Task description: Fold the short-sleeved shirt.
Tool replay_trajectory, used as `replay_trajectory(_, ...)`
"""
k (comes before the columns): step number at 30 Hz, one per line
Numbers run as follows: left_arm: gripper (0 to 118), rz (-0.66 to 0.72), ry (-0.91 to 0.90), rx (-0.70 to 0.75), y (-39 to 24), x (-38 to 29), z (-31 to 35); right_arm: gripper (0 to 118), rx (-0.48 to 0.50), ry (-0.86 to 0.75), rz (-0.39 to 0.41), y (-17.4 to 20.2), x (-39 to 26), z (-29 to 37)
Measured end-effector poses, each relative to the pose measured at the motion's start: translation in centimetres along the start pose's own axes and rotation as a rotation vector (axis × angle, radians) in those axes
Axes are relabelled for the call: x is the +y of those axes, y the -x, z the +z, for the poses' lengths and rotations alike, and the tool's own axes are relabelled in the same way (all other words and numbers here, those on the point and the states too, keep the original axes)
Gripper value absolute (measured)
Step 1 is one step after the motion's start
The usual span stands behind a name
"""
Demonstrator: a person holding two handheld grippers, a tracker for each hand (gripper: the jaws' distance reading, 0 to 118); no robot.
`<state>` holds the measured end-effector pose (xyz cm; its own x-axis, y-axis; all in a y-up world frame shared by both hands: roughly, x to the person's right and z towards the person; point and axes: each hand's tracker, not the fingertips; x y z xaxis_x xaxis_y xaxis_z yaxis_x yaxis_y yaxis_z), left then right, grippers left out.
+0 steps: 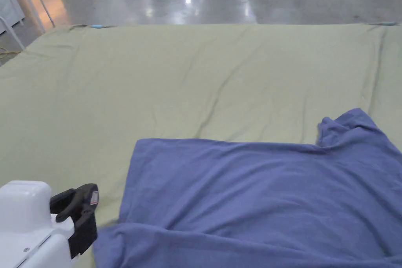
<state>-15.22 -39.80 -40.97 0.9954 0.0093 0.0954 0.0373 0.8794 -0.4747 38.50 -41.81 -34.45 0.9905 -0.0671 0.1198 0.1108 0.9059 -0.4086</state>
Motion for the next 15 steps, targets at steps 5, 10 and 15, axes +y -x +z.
replay_trajectory(5, 0, -0.029, 0.000, -0.031, -0.4, 3.5, -9.5, 2, 0.048, 0.010, 0.059, 2.9, 1.5, -3.5)
replay_trajectory(10, 0, -0.024, 0.097, 0.017, 1.0, 4.7, -22.4, 2, 0.104, 0.062, 0.039, 3.0, 2.3, -5.0)
replay_trajectory(15, 50, 0.087, 0.341, 0.034, 2.8, 3.6, -29.7, 2, 0.070, 0.087, 0.123, 2.6, 2.4, -5.7)
